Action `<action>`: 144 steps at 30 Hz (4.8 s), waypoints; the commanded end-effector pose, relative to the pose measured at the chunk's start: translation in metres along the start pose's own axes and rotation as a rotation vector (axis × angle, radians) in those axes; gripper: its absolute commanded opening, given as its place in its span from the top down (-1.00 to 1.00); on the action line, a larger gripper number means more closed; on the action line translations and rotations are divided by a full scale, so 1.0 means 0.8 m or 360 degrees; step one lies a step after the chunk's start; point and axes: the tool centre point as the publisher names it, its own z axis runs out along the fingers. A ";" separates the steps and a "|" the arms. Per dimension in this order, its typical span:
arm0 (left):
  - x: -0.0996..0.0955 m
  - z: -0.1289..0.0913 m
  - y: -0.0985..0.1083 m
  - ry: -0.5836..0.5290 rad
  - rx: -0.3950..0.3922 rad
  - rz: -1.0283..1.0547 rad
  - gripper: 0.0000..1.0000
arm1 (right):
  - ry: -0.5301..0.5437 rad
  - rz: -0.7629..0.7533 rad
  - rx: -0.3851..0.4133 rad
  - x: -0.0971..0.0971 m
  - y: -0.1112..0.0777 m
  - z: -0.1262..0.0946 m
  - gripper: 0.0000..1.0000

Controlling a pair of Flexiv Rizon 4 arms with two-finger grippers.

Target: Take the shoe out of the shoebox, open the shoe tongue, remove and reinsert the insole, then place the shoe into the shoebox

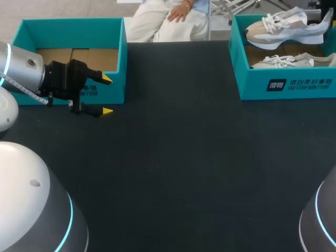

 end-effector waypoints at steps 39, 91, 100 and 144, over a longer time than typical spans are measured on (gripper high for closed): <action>0.001 0.000 0.000 0.0000 -0.0005 0.0000 -1.00 | 0.0059 -0.0074 0.0253 0.038 -0.003 0.120 0.95; 0.001 0.000 0.000 0.0000 -0.0005 0.0000 -1.00 | 0.0248 -0.0124 -0.0149 0.021 -0.056 -0.103 -1.00; -0.010 -0.013 -0.024 -0.0232 -0.0410 -0.0533 -1.00 | 0.0248 -0.0124 -0.0149 0.021 -0.056 -0.103 -1.00; -0.100 -0.030 0.015 -0.1286 -0.1088 -0.2110 -1.00 | 0.0232 -0.0126 0.0053 0.042 -0.251 -0.144 -1.00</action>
